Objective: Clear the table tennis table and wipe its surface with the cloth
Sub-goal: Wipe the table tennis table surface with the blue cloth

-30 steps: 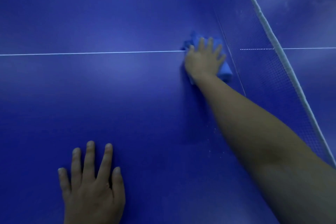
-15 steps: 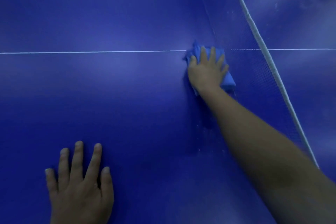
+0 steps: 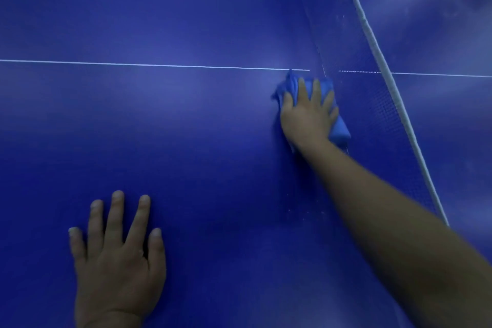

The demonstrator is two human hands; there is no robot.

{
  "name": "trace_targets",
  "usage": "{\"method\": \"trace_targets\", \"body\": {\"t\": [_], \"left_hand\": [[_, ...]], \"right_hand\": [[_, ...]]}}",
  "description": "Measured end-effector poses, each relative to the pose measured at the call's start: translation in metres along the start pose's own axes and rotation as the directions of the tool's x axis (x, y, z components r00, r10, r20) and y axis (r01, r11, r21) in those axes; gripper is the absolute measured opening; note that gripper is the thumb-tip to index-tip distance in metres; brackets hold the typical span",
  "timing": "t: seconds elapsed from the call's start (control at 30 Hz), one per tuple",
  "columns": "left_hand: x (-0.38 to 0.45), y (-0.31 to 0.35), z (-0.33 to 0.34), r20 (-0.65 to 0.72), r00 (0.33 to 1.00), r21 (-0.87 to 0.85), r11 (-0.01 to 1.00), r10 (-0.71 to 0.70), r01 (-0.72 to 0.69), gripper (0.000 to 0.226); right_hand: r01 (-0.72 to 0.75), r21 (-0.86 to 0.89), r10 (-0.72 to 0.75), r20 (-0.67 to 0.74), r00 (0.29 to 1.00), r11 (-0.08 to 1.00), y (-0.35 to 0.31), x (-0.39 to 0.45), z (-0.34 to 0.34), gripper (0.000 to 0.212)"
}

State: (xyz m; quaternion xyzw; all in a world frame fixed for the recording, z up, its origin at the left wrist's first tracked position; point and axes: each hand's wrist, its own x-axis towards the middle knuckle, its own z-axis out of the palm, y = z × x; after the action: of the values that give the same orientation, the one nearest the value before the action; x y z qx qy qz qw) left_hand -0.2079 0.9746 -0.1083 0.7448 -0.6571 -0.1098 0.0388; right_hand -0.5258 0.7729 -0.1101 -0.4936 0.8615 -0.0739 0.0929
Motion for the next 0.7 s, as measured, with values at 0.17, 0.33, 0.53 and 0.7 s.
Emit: {"method": "trace_targets", "body": {"t": [0.17, 0.33, 0.53, 0.7], "left_hand": [[-0.001, 0.002, -0.002, 0.003, 1.000, -0.012, 1.000, -0.001, 0.001, 0.062], [-0.002, 0.001, -0.001, 0.011, 1.000, -0.002, 1.000, 0.012, -0.012, 0.062], [-0.004, -0.002, 0.000, 0.018, 0.999, 0.004, 1.000, 0.027, -0.027, 0.061], [-0.003, -0.002, -0.001, 0.034, 0.999, -0.003, 1.000, 0.013, -0.013, 0.062]], "right_hand": [[0.095, -0.076, -0.096, -0.004, 0.995, 0.993, 0.057, -0.151, -0.002, 0.060], [0.207, -0.088, -0.209, -0.020, 0.978, 0.974, 0.017, -0.016, -0.002, 0.054], [0.641, -0.156, -0.627, 0.135, 0.767, 0.751, -0.019, 0.014, 0.001, 0.065], [0.989, 0.017, -0.934, 0.333, 0.132, 0.146, 0.075, -0.151, -0.013, 0.055]]}}
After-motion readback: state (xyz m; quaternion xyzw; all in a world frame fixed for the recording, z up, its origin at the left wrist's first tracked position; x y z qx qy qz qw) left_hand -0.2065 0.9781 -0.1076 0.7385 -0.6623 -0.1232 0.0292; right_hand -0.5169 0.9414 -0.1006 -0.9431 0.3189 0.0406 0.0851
